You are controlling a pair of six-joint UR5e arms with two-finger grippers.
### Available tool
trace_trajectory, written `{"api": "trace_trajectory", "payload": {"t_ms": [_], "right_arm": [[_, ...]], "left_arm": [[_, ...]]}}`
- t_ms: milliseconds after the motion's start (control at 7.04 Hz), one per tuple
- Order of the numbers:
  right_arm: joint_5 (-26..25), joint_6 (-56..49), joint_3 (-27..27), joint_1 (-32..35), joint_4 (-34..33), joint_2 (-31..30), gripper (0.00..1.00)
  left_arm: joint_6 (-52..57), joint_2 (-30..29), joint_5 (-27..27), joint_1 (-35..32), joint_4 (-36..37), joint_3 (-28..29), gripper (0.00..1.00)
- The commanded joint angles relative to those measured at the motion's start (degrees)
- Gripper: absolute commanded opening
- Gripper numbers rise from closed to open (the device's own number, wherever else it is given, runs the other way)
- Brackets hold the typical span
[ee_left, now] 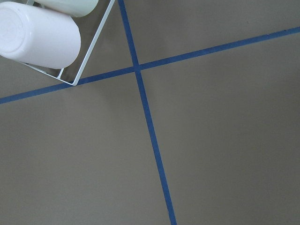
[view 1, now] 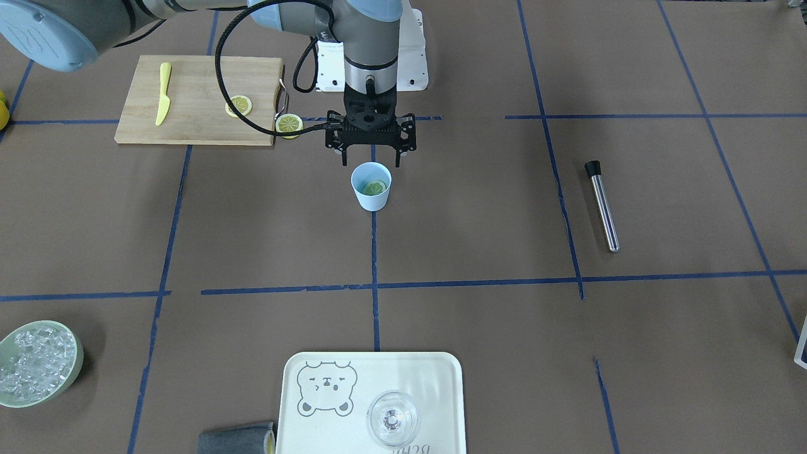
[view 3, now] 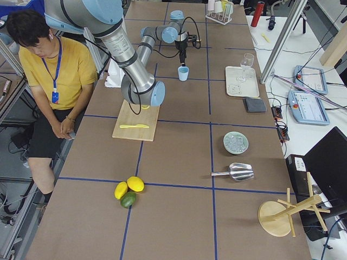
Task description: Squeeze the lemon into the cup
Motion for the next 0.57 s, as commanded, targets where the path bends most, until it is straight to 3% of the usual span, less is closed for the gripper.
{"api": "trace_trajectory", "payload": {"t_ms": [0,284,426], "right_arm": [[4.1,-5.8,4.8,3.9,-0.2,-4.4,1.0],[10.8,-19.0,11.9,13.1,-0.3,-13.2,1.0],[17.8,-28.1,12.7,20.5,-0.3,-16.1,1.0]], "left_arm": [[0.0,0.0,-0.3,0.0,0.0,0.0,1.0],[-0.1,-0.4,0.3,0.0,-1.8,0.2,1.0],[-0.3,-0.4,0.3,0.2,-4.6,0.1,1.0]]}}
